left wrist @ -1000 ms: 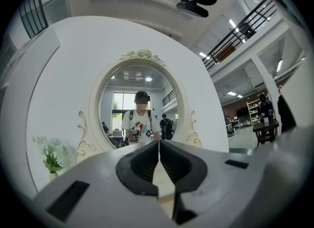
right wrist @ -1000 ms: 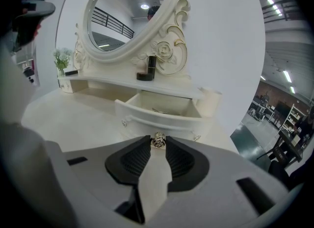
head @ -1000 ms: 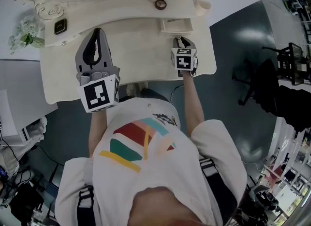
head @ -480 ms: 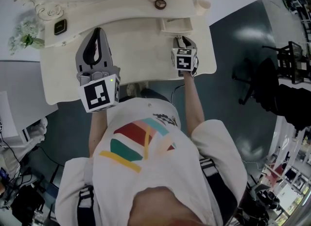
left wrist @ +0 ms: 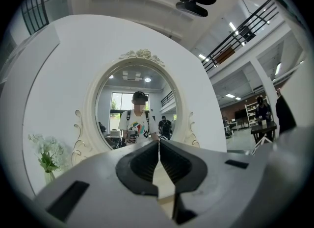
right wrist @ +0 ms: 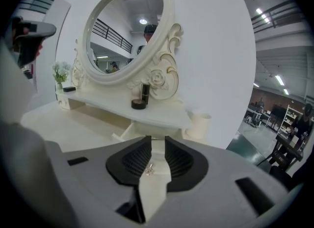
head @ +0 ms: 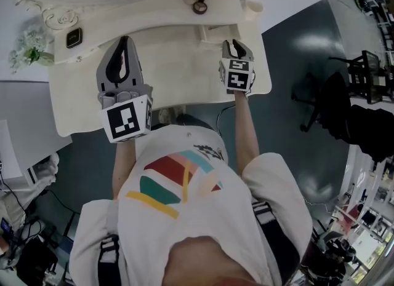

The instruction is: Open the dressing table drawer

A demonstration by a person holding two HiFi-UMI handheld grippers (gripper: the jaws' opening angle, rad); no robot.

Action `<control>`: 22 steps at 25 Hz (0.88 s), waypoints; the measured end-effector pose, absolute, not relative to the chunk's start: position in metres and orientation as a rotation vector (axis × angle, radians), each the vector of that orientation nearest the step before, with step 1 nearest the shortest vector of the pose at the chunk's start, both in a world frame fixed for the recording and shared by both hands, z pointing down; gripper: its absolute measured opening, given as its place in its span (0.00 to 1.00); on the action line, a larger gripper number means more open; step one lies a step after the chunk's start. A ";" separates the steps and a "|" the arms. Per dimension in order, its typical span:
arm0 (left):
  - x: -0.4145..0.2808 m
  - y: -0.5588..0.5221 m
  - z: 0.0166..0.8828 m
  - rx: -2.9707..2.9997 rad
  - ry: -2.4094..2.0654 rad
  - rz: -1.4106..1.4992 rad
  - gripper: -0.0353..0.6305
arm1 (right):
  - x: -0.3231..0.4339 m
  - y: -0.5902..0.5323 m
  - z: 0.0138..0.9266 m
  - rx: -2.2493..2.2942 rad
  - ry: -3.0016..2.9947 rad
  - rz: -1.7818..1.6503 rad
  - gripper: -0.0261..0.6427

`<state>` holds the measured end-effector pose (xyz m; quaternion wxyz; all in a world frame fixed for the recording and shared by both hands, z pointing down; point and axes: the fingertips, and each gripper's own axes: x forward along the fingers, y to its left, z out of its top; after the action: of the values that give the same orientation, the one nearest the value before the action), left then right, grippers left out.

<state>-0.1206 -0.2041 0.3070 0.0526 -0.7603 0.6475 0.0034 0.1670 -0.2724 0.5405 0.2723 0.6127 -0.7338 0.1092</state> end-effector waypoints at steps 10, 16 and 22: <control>-0.124 -0.207 0.298 -2.301 1.969 0.034 0.07 | 0.145 -0.290 0.425 1.795 -2.122 0.026 0.05; -0.124 -0.208 0.288 -2.287 1.956 0.042 0.06 | 0.119 -0.281 0.349 1.857 -2.259 -0.145 0.04; -0.118 -0.205 0.287 -2.307 1.910 -0.003 0.07 | 0.078 -0.255 0.306 1.840 -2.372 -0.331 0.04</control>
<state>-0.1178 -0.2055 0.2874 0.0734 -0.7682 0.6360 -0.0010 0.0782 -0.2552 0.3055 0.0608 0.6080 -0.7840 -0.1094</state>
